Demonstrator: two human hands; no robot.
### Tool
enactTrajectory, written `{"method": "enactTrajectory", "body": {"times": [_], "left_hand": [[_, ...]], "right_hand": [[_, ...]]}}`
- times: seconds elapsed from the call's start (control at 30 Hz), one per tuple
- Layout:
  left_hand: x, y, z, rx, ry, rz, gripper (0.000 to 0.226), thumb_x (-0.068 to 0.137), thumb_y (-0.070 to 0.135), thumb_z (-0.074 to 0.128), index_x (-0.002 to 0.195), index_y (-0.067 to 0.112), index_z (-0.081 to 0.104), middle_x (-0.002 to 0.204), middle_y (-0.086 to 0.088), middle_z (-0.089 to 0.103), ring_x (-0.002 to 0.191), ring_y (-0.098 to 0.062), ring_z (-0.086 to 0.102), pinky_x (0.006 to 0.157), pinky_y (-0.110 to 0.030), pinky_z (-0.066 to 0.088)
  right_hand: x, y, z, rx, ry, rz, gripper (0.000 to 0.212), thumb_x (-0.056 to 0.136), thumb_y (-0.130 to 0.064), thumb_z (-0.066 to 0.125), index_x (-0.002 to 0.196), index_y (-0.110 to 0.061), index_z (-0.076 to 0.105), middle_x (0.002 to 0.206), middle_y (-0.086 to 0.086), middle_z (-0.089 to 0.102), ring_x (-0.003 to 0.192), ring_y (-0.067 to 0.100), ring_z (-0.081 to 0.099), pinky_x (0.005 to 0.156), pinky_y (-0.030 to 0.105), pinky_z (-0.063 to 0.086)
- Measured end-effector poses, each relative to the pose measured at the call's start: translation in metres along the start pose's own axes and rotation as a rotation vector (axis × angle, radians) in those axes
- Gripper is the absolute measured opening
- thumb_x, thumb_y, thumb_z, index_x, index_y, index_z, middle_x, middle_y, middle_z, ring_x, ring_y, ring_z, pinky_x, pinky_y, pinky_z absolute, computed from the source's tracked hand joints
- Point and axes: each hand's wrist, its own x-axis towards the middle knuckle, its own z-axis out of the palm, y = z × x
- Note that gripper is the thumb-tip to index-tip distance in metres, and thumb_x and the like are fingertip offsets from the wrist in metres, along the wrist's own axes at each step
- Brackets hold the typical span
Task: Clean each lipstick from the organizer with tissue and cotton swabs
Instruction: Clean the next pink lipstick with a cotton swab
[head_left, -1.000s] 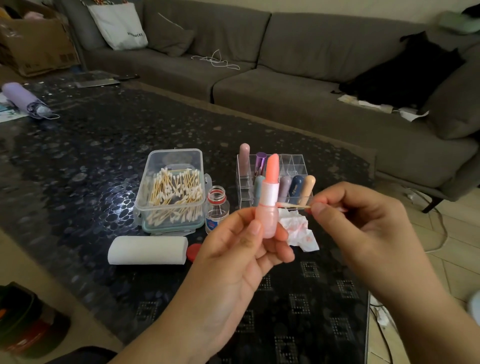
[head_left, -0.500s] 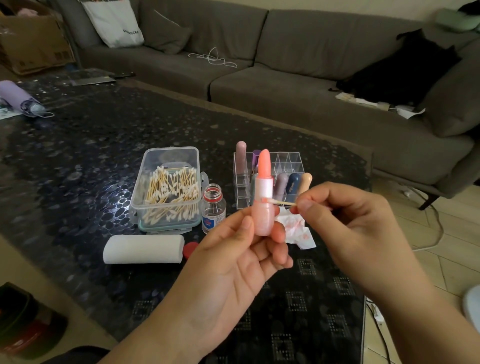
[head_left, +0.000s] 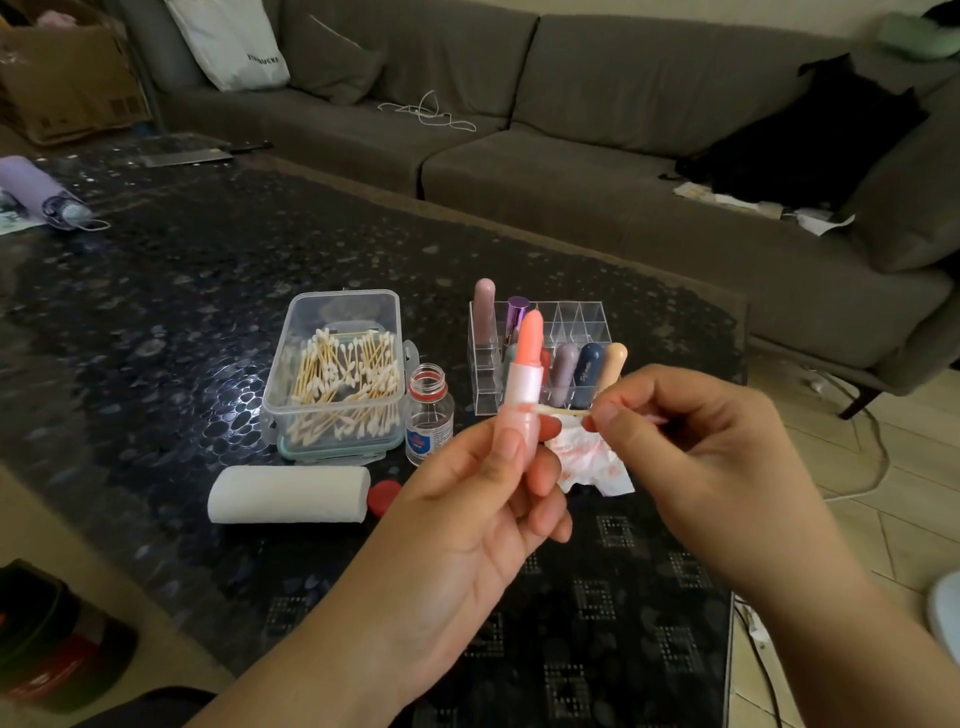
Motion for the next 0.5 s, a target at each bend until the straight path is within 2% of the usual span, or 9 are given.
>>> {"method": "enactTrajectory", "body": {"times": [0.13, 0.27, 0.4, 0.5], "left_hand": [[-0.0017, 0.0020, 0.0012, -0.026, -0.008, -0.006, 0.021, 0.081, 0.022, 0.055, 0.086, 0.011, 0.072, 0.064, -0.002, 0.048, 0.052, -0.012, 0.043, 0.055, -0.023, 0.046], [-0.0016, 0.0011, 0.0032, -0.030, -0.010, -0.007, 0.014, 0.083, 0.021, 0.053, 0.084, 0.009, 0.060, 0.063, -0.001, 0.047, 0.051, -0.011, 0.041, 0.054, -0.023, 0.045], [-0.0020, 0.0026, 0.0018, -0.063, -0.030, -0.020, 0.015, 0.082, 0.021, 0.053, 0.088, 0.006, 0.055, 0.063, -0.003, 0.047, 0.051, -0.013, 0.043, 0.055, -0.024, 0.046], [-0.0019, 0.0034, -0.0001, -0.092, -0.041, -0.020, 0.020, 0.080, 0.021, 0.055, 0.090, 0.005, 0.061, 0.065, -0.007, 0.050, 0.054, -0.016, 0.048, 0.058, -0.026, 0.049]], "right_hand": [[0.0014, -0.0013, -0.0030, 0.031, 0.008, 0.027, 0.009, 0.076, -0.025, 0.060, 0.075, -0.020, 0.068, 0.059, 0.016, 0.053, 0.048, 0.016, 0.039, 0.046, 0.013, 0.034], [0.0006, -0.0018, 0.0026, 0.034, -0.037, 0.002, 0.008, 0.077, -0.025, 0.061, 0.075, -0.022, 0.068, 0.062, 0.020, 0.056, 0.053, 0.026, 0.043, 0.049, 0.015, 0.038], [0.0017, 0.0008, -0.0021, 0.092, -0.006, 0.034, 0.007, 0.076, -0.026, 0.063, 0.077, -0.024, 0.070, 0.060, 0.010, 0.057, 0.052, 0.013, 0.044, 0.048, 0.013, 0.037], [0.0024, 0.0016, -0.0041, 0.106, 0.012, 0.050, 0.006, 0.075, -0.026, 0.063, 0.074, -0.024, 0.068, 0.056, -0.002, 0.052, 0.051, 0.005, 0.041, 0.047, 0.011, 0.034]]}}
